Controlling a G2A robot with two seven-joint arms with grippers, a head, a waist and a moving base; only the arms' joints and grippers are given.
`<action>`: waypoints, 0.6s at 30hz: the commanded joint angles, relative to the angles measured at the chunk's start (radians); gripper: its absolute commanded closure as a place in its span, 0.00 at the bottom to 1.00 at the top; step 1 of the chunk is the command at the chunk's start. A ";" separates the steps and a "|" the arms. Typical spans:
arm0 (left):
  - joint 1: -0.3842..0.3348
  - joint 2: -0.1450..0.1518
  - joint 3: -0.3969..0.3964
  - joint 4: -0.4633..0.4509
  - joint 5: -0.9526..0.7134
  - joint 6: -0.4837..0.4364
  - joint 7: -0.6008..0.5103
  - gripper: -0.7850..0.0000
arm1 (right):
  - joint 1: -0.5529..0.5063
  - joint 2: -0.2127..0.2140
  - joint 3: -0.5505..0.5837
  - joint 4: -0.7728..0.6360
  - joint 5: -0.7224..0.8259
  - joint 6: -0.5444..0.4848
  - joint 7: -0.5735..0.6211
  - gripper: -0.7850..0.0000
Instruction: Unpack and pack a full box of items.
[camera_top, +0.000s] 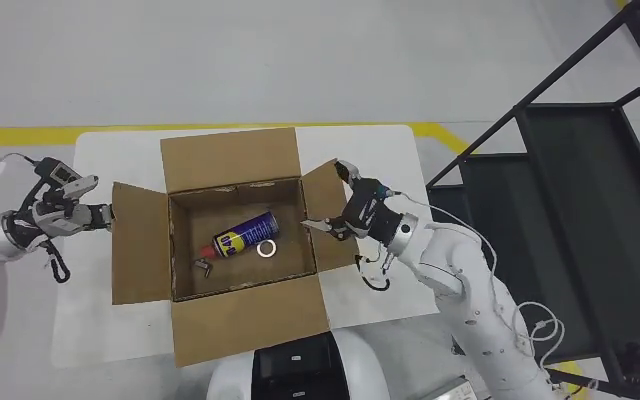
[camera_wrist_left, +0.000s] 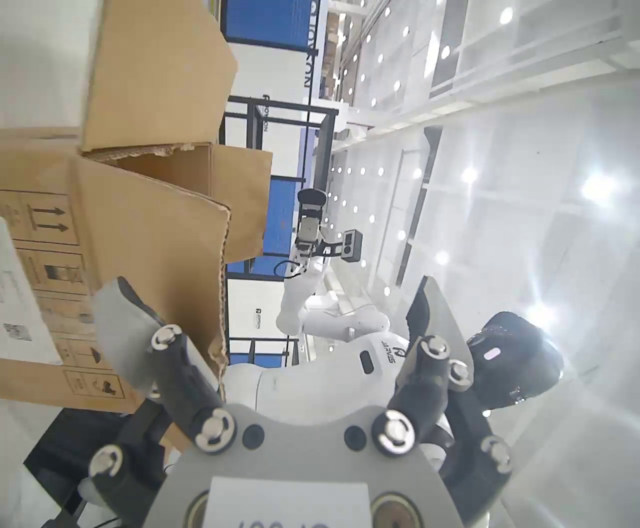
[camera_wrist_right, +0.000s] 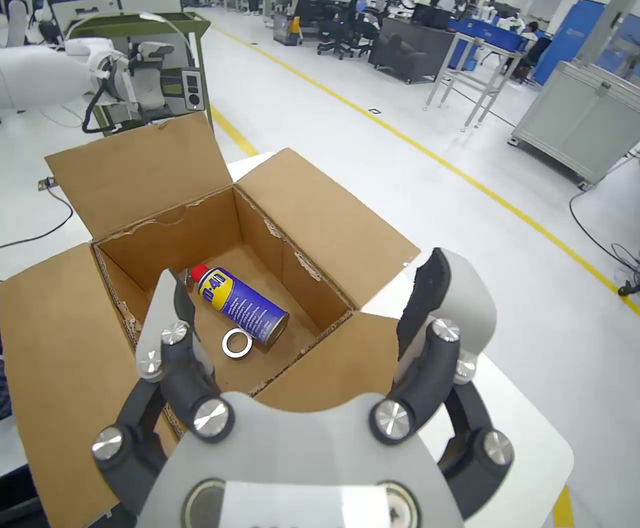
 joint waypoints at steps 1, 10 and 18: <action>-0.008 -0.004 0.030 -0.029 0.019 0.010 0.006 0.00 | -0.037 0.004 0.044 -0.007 0.023 0.016 0.006 0.00; -0.059 -0.027 0.189 -0.070 0.132 0.011 0.018 0.00 | -0.076 0.010 0.046 0.077 0.170 0.023 0.127 0.00; -0.083 -0.037 0.266 -0.085 0.225 -0.033 0.025 0.00 | -0.056 0.007 -0.066 0.068 0.249 -0.039 0.129 0.00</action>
